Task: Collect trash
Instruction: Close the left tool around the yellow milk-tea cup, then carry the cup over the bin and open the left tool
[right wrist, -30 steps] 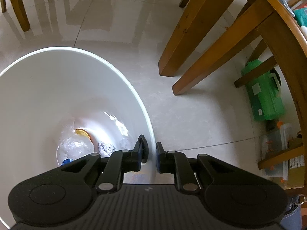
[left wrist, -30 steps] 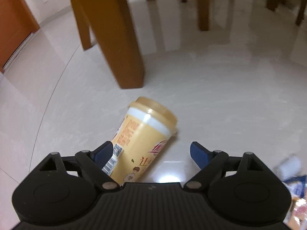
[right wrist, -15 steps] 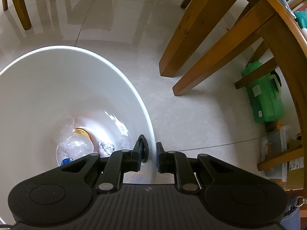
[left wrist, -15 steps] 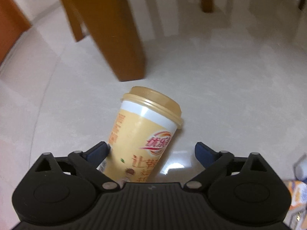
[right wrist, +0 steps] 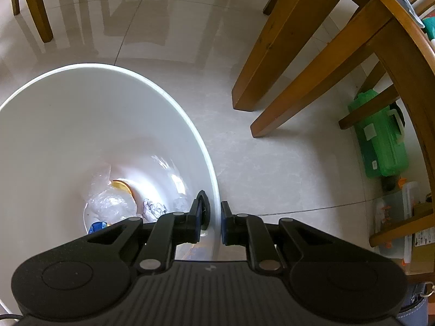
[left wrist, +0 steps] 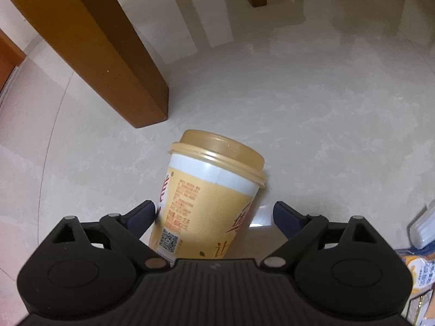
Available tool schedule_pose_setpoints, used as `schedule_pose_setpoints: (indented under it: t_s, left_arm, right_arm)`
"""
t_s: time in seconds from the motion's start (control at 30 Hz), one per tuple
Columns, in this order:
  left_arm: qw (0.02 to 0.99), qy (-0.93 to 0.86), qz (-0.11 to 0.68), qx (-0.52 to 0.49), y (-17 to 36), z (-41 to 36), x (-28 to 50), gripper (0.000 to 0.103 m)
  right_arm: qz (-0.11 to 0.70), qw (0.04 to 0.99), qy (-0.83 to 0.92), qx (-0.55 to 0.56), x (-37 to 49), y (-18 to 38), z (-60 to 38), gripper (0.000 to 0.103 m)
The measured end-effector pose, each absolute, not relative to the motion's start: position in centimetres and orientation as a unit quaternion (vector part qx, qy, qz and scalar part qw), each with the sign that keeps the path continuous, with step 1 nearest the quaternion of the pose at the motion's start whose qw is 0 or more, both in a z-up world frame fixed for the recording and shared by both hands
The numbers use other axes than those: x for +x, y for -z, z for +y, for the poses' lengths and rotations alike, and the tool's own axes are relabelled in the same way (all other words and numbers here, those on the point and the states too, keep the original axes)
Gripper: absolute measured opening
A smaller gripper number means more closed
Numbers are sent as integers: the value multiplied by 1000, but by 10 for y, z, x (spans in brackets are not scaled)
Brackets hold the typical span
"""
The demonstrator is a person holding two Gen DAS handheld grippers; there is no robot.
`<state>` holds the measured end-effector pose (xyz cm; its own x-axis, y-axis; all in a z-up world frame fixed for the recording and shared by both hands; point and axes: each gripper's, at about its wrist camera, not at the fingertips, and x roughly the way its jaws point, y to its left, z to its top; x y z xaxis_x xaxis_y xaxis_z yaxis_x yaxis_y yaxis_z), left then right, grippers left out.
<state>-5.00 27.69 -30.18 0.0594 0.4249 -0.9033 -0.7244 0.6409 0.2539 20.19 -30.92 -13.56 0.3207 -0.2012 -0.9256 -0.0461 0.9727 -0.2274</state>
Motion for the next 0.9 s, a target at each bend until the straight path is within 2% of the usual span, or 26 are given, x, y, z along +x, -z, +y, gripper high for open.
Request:
schedule_pose_setpoints:
  t_s: [0.03, 0.17, 0.57, 0.77, 0.9]
  left_arm:
    - [716, -403, 554, -135, 302, 276, -50, 91]
    - [701, -416, 564, -136, 310, 275, -47, 73]
    - [702, -413, 564, -134, 303, 259, -45, 72]
    - [719, -382, 561, -149, 269, 230, -42, 72]
    - [744, -336, 558, -145, 223, 192, -31, 72]
  right_arm:
    - [581, 806, 48, -106, 202, 136, -309, 16]
    - [580, 806, 48, -104, 201, 136, -309, 16]
    - [582, 806, 49, -100, 202, 136, -311, 16]
    - [587, 802, 52, -92, 205, 135, -312, 15]
    - [588, 802, 53, -95, 205, 135, -311, 15]
